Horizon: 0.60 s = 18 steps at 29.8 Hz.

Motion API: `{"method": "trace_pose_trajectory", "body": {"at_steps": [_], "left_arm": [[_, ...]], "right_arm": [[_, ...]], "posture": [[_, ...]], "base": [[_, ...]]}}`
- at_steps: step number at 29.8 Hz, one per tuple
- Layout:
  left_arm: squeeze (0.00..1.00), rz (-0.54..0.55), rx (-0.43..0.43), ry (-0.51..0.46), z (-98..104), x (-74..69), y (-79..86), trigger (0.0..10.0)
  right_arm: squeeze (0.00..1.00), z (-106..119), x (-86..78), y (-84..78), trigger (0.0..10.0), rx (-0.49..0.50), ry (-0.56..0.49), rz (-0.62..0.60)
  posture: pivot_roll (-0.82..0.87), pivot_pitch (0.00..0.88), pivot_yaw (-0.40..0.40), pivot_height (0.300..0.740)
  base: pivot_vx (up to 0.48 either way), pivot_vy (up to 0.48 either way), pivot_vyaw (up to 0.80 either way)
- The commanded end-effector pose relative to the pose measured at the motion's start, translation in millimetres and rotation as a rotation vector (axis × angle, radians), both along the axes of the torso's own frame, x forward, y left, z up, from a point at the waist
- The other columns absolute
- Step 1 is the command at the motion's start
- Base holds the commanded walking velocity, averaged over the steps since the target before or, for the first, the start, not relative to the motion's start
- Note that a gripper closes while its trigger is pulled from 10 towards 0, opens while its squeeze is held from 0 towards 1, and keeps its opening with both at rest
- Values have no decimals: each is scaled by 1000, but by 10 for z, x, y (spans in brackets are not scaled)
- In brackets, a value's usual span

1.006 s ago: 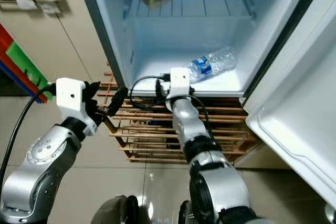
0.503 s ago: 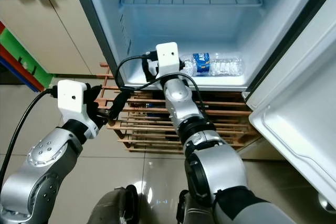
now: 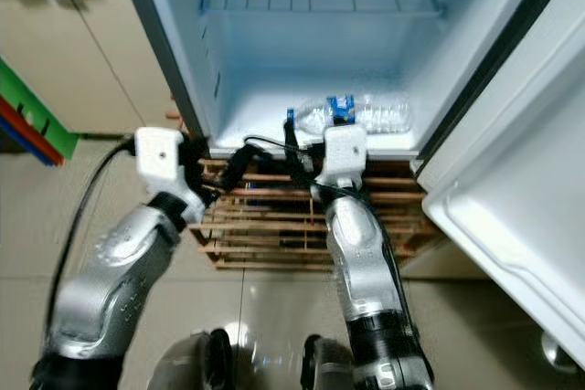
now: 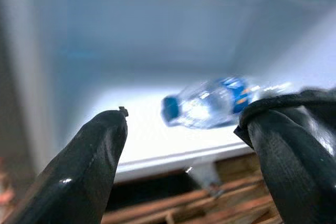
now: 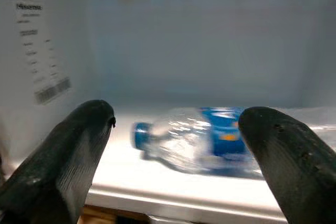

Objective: Restocking fridge

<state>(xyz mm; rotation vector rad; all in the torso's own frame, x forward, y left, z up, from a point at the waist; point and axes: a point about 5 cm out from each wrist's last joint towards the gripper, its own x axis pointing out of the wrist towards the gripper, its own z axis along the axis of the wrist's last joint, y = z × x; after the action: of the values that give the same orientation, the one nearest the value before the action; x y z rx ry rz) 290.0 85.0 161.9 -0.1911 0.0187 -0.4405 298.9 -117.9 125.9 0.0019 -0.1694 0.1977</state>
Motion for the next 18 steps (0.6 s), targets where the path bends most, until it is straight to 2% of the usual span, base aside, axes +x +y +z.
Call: {"method": "trace_pose_trajectory", "body": {"at_steps": [1,3,5,9,12,14,17,18], "left_arm": [[0,119,27,5,-82,64,281,10000],[0,136,48,8,-136,63,341,10000],[0,149,57,14,-174,89,363,10000],[0,158,62,-20,-142,242,307,10000],[0,180,43,-15,-149,304,322,10000],[0,221,17,10,-188,326,370,10000],[0,309,39,59,-316,297,561,10000],[0,346,60,65,-380,232,686,10000]], "right_arm": [[0,-108,-123,-288,10000,1,31,-87],[0,-214,-140,-432,10000,82,112,-148],[0,-264,-113,-485,10000,120,159,-167],[0,-203,52,-448,10000,74,152,-142],[0,-155,97,-420,10000,47,137,-116],[0,-189,99,-462,10000,43,155,-132],[0,-339,11,-718,10000,84,221,-258],[0,-427,-93,-874,10000,86,252,-322]], "posture": [[-101,0,20,740],[-104,0,37,740],[-92,0,39,740],[-86,0,38,740],[-88,0,36,740],[-88,0,35,740],[-82,0,28,740],[-73,0,24,740]], "base": [[0,0,0],[0,0,0],[0,0,0],[0,0,0],[0,0,0],[-266,386,0],[-326,355,0],[-330,352,0]]}}
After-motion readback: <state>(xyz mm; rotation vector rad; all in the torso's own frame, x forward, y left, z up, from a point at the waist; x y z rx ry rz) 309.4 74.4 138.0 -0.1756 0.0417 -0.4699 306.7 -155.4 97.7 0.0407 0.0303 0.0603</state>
